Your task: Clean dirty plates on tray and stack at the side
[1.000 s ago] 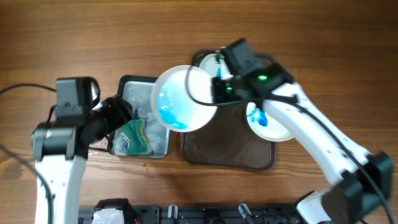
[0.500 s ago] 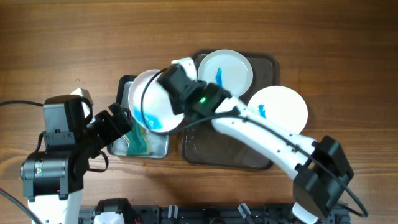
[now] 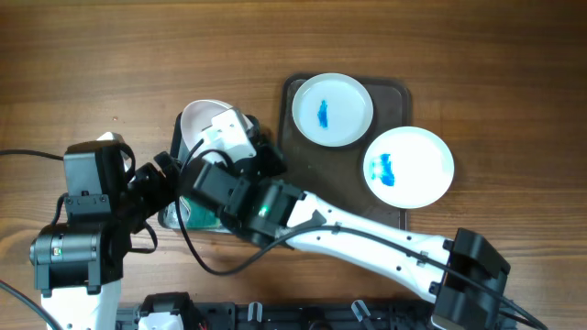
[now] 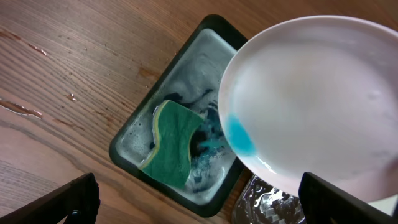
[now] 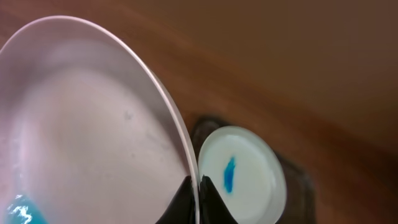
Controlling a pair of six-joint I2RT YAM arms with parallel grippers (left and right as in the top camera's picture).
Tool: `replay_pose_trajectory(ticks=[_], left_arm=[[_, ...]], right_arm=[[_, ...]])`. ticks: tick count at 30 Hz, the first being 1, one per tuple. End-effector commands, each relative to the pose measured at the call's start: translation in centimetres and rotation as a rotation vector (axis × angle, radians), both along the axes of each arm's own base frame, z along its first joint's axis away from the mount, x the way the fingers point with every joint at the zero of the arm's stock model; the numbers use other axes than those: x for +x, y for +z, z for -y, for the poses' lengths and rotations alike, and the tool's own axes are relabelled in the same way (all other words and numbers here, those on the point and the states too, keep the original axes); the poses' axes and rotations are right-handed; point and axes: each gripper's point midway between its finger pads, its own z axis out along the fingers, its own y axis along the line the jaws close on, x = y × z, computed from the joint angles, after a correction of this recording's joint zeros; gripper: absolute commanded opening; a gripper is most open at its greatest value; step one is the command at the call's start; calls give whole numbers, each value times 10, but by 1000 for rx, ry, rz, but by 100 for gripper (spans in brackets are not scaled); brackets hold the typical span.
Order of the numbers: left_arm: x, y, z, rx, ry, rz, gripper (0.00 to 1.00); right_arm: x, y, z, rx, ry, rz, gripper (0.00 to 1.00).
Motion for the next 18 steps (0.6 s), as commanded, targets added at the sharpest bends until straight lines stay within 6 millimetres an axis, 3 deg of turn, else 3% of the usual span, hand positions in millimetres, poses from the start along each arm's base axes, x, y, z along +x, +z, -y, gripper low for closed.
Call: replay_pose_trajectory(ticks=[1, 11, 18], left_arm=[[0, 7, -4, 11, 21, 21, 100], [-2, 6, -7, 22, 29, 9, 100], [-16, -2, -47, 101, 282, -52, 100]], right_arm=[[-6, 50, 4, -54, -30, 160, 4], [-21, 73, -9, -127, -8, 258, 4], [-21, 73, -9, -138, -3, 258, 4]])
